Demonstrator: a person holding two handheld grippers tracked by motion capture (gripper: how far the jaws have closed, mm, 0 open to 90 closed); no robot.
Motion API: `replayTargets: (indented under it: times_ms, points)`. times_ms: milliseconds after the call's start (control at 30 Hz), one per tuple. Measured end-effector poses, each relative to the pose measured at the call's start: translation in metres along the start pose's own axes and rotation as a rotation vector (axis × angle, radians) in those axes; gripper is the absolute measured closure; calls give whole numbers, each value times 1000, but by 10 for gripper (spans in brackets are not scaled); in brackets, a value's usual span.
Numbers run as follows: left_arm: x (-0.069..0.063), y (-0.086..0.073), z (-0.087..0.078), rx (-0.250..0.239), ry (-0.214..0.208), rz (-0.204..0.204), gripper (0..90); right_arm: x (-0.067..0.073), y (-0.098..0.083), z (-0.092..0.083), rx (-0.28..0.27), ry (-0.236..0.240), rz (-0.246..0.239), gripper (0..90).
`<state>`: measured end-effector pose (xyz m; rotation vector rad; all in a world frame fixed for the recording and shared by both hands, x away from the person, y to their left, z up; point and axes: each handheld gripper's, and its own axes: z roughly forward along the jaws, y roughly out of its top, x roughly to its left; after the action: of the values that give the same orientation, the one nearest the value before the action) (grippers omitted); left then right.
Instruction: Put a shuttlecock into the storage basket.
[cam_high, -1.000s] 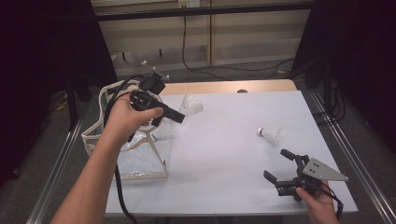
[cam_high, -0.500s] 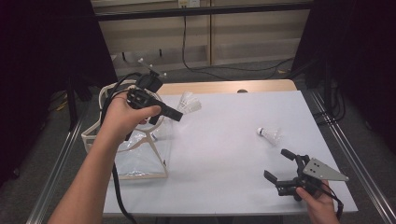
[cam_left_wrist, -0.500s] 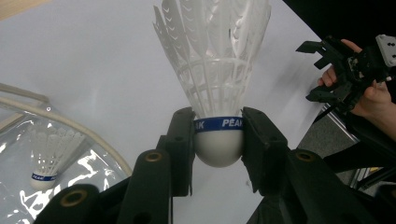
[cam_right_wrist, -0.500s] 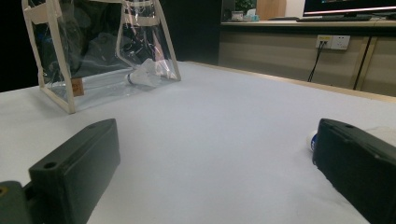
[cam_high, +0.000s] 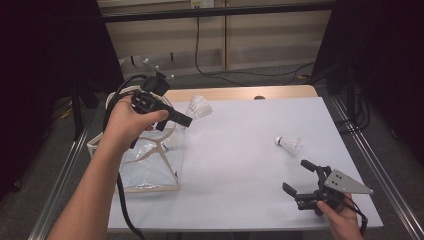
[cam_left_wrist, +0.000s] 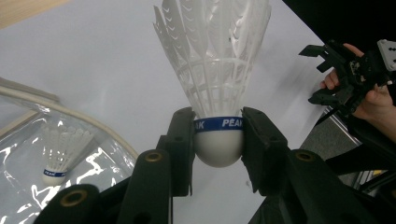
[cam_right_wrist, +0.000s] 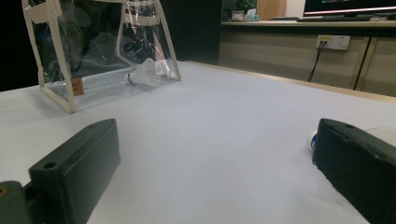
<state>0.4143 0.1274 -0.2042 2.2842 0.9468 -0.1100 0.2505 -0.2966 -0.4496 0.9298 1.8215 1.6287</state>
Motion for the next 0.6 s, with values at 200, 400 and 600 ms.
replayTargets:
  times_ms: [200,400,600]
  points:
    - [3,0,-4,3,3,-2,655,0,0,0,-1,0,-1,6]
    - [6,0,-8,5,8,-2,655,0,0,0,-1,0,-2,6]
    - [8,-1,-11,2,18,-6,655,0,0,0,-1,1,-2,6]
